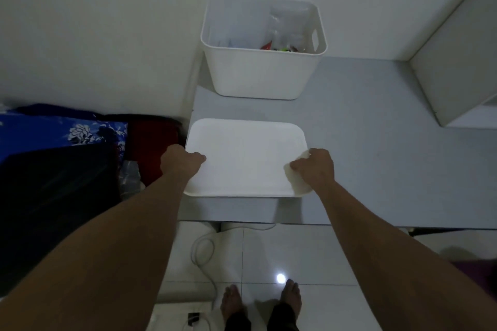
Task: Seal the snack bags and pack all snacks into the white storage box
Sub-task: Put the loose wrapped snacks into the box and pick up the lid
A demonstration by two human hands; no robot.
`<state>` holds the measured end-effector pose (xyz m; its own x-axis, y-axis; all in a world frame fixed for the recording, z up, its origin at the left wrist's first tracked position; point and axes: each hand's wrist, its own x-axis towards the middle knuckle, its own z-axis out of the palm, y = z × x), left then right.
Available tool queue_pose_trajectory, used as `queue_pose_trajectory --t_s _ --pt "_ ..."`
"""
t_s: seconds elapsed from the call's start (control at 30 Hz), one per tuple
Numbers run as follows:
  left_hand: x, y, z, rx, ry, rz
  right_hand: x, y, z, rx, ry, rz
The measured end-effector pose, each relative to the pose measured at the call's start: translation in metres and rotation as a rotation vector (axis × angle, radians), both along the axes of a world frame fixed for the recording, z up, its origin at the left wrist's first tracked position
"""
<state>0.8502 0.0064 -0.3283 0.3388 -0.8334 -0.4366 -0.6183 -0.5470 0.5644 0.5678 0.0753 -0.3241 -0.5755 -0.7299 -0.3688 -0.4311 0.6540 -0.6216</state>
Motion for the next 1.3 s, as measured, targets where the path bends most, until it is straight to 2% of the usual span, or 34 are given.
queue_pose_trajectory --t_s 0.13,0.37,0.47,0.67,0.93,1.1,1.3 --pt "0.005 -0.002 0.032 -0.048 0.184 0.081 -0.003 0.003 0.032 -0.084 -0.172 -0.094" --pt "-0.002 -0.018 0.114 -0.191 0.303 0.032 -0.019 -0.007 0.117 -0.224 -0.205 -0.058" --pt "-0.008 -0.033 0.146 -0.268 0.322 0.034 -0.025 -0.022 0.149 -0.279 -0.198 -0.041" --pt "-0.031 -0.083 0.194 -0.419 0.235 0.087 -0.039 -0.072 0.182 -0.375 -0.176 -0.040" --pt "-0.070 -0.178 0.184 -0.443 0.182 0.173 -0.069 -0.178 0.170 -0.403 -0.137 -0.064" --pt "-0.093 -0.227 0.158 -0.398 0.076 0.107 -0.088 -0.238 0.140 -0.313 -0.091 -0.064" --pt "-0.111 -0.259 0.136 -0.363 -0.013 0.051 -0.093 -0.269 0.123 -0.222 -0.036 -0.031"
